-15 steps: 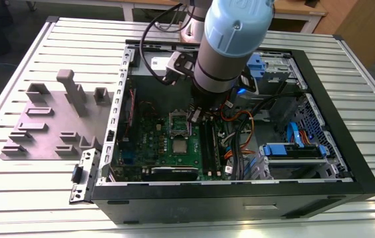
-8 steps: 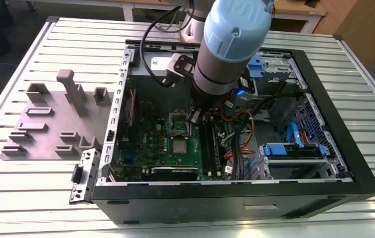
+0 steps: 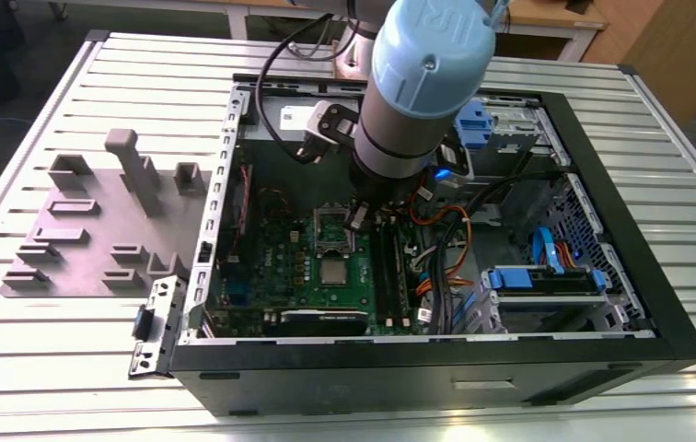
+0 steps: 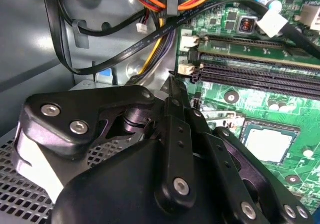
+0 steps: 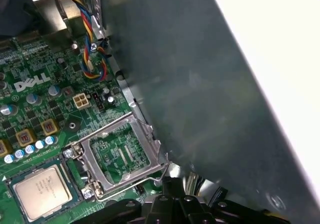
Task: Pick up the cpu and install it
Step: 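Close the cpu cover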
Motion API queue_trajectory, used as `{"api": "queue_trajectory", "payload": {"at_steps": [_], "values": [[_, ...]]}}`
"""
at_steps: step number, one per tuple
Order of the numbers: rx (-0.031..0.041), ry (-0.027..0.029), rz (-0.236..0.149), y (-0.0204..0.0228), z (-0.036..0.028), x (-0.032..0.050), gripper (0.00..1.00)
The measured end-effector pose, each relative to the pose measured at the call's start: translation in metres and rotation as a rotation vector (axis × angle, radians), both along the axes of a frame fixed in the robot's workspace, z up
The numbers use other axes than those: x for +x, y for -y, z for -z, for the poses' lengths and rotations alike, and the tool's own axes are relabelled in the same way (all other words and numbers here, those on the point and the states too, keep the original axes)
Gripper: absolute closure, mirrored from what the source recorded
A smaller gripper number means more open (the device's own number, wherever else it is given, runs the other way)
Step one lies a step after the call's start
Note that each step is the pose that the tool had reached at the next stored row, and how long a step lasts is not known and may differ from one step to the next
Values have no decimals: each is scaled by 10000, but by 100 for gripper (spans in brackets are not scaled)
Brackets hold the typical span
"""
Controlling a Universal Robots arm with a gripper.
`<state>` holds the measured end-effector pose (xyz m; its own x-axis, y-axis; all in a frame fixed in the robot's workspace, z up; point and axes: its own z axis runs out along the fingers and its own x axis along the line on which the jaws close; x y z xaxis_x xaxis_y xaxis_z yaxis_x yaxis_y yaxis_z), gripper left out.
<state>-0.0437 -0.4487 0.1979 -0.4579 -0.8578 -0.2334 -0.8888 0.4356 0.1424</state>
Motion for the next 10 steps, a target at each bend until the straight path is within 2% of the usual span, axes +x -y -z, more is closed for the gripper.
{"api": "queue_trajectory", "payload": {"at_steps": [10], "values": [[-12, -16, -1, 0, -30, -4, 89]]}}
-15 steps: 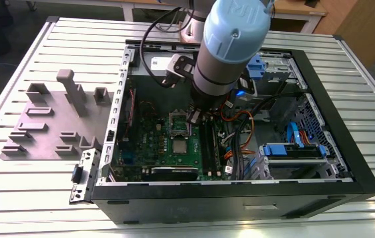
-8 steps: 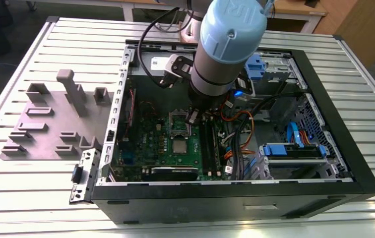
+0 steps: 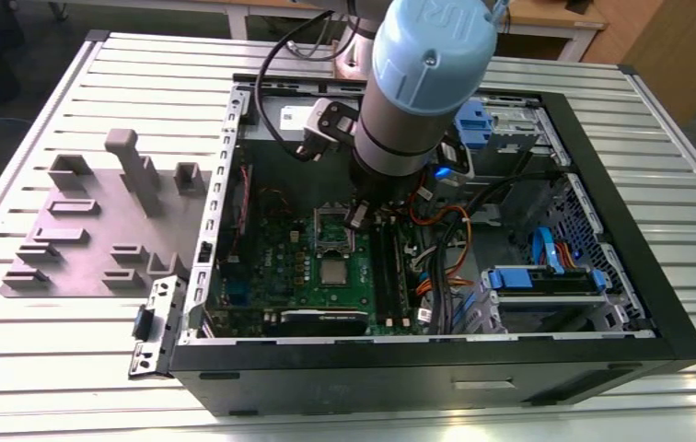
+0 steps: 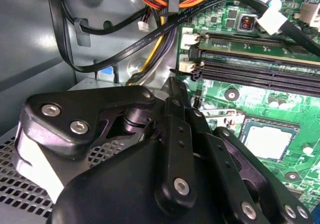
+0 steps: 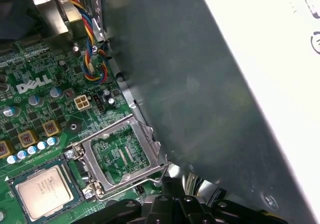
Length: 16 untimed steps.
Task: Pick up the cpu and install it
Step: 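Close the cpu cover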
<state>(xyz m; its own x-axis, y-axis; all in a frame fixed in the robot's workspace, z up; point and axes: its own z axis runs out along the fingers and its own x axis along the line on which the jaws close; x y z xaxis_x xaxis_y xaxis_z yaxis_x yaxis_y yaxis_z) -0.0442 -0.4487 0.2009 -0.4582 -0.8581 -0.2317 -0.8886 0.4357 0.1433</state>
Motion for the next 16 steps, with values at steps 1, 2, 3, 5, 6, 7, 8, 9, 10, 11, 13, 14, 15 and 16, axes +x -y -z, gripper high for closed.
{"api": "queue_trajectory", "payload": {"at_steps": [1, 2, 3, 5, 6, 7, 8, 9, 10, 11, 13, 14, 15, 16], "values": [[-26, -1, 2, 0, -1, -3, 89], [-50, -2, 1, 0, 0, -5, 89], [-70, -5, 0, 0, 0, -6, 89], [-132, -27, -1, 0, -1, -7, 89], [-140, -43, 0, 1, -2, -8, 89], [-146, -61, 1, 1, -7, -8, 89], [-151, -81, 1, 1, -12, -8, 89], [-150, -102, 0, 1, -17, -8, 89], [-153, -122, 0, 1, -25, -8, 89], [-152, -144, 0, 1, -33, -8, 89], [-152, -187, -1, 0, -47, -8, 89], [-152, -207, -1, 0, -53, -8, 89], [-152, -227, -1, 0, -59, -8, 89], [-153, -245, 0, 0, -66, -8, 89]]}}
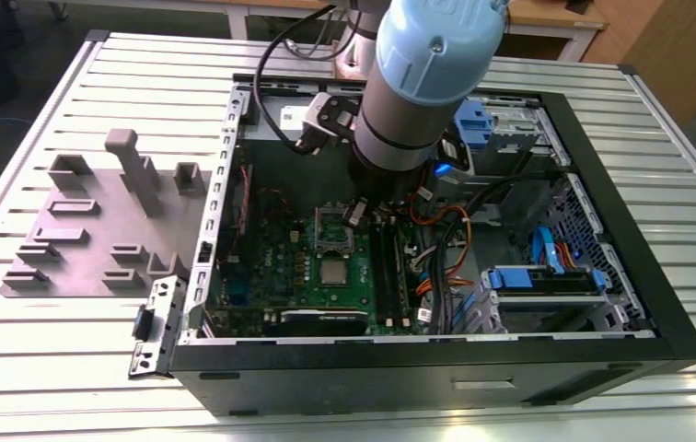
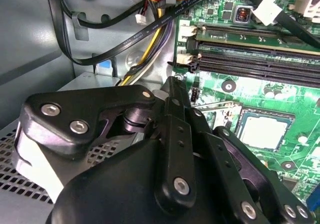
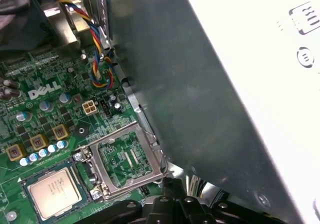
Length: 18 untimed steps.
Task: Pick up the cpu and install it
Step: 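Close the cpu cover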
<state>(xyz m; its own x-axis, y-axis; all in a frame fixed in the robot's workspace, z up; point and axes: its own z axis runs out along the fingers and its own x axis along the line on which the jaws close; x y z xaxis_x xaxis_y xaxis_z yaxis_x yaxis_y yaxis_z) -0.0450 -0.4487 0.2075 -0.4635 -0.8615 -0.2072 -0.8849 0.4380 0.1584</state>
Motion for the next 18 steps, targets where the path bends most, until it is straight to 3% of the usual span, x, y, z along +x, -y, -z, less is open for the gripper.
{"api": "queue_trajectory", "payload": {"at_steps": [18], "values": [[-146, -203, -1, -1, -106, 0, 89]]}}
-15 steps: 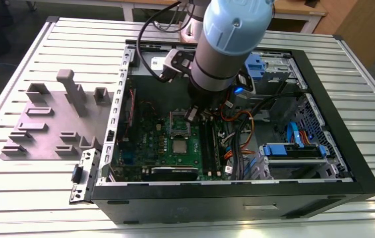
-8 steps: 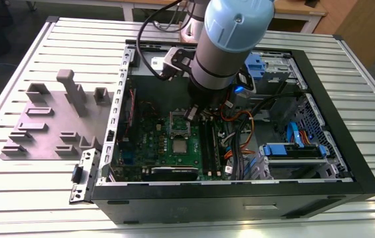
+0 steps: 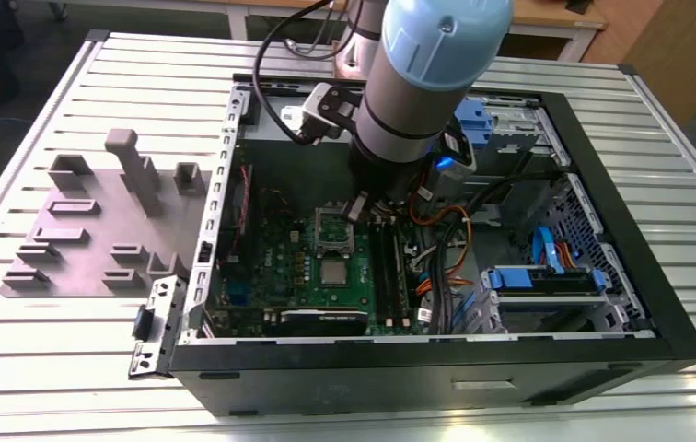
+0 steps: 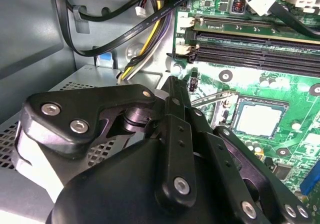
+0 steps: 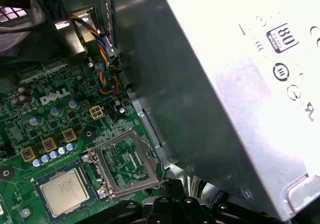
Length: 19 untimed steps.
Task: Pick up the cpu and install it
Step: 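Close the cpu cover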
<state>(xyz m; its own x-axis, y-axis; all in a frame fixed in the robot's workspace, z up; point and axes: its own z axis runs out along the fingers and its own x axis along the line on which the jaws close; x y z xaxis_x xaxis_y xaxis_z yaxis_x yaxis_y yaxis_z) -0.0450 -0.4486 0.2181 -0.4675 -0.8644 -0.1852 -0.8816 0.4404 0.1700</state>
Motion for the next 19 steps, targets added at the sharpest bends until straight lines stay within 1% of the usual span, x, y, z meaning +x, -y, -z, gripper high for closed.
{"api": "queue_trajectory", "payload": {"at_steps": [6, 19], "values": [[-16, -46, 0, -1, -39, 0, 89], [-20, -50, 0, 0, -40, 0, 89]]}}
